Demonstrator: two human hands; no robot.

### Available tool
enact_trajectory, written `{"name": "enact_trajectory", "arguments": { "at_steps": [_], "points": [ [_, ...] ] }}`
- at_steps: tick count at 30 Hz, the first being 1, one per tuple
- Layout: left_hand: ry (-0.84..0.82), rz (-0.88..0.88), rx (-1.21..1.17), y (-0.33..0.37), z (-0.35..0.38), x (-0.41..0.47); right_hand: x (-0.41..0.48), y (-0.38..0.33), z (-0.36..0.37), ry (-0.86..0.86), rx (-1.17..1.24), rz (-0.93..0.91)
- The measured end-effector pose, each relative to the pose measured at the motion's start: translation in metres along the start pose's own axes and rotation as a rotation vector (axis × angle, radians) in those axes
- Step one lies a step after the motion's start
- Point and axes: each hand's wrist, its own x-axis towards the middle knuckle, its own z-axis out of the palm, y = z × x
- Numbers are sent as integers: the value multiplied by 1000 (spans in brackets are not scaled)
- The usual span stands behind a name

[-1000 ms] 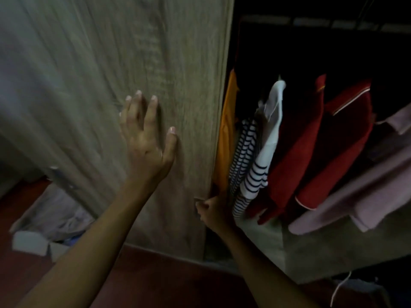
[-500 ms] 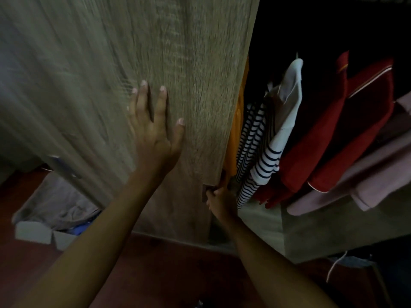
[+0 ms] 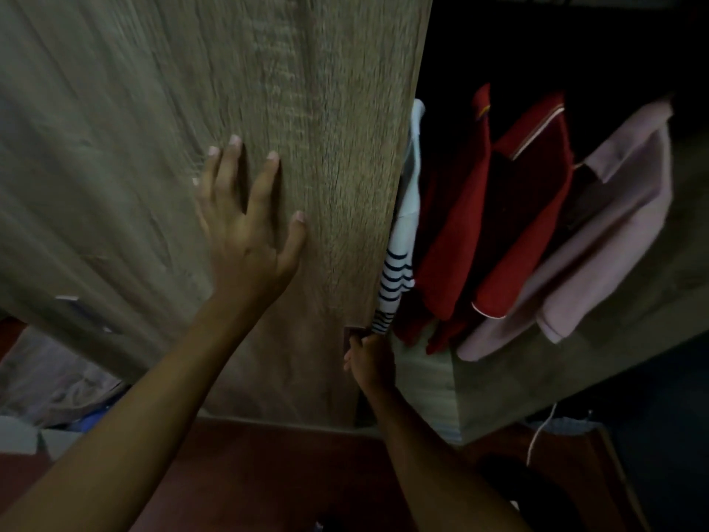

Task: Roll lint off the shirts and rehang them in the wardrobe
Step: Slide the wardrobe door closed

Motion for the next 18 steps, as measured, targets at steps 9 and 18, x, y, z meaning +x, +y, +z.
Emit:
{"name": "enact_trajectory", "arguments": {
  "at_steps": [9, 18],
  "points": [
    [26, 66, -4, 118, 68, -8, 18, 56, -121, 38, 294, 132],
    [38, 189, -22, 236, 148, -19, 50, 138, -246, 103, 506, 208]
  ]
}}
